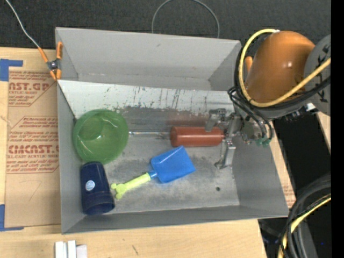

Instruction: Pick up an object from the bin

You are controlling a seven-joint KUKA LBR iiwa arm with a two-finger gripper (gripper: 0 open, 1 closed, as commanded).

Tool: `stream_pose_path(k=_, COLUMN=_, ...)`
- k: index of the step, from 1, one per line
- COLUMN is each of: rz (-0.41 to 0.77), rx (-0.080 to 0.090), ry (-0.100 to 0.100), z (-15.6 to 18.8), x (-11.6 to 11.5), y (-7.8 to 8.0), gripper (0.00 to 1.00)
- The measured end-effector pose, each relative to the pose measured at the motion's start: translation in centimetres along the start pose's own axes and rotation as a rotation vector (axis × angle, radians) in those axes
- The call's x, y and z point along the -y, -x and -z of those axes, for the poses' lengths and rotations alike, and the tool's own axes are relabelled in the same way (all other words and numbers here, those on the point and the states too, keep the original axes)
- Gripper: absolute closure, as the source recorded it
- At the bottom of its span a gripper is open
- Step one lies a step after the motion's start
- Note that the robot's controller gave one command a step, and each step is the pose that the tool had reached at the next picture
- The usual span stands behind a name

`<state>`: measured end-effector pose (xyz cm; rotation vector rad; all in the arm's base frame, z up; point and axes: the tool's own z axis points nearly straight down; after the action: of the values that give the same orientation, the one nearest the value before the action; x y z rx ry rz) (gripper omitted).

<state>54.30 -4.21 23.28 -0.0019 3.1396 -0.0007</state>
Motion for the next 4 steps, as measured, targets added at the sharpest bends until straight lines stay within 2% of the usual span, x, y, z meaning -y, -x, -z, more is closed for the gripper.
stream_pose_path(k=1, rz=-0.012, rx=0.000, ry=0.001, z=-7.5, x=-2.8, y=-1.3, gripper=0.00)
stream_pose_path(k=2, rz=0.288, rx=0.000, ry=0.000, z=-10.3, x=-4.3, y=2.0, gripper=0.00)
stream_pose_path(k=3, rz=0.322, rx=0.002, ry=0.003, z=-15.2, x=-4.2, y=3.0, gripper=0.00)
stream_pose_path(k=4, rz=0.569, rx=0.002, ry=0.001, z=-16.0, x=-6.9, y=2.3, gripper=0.00)
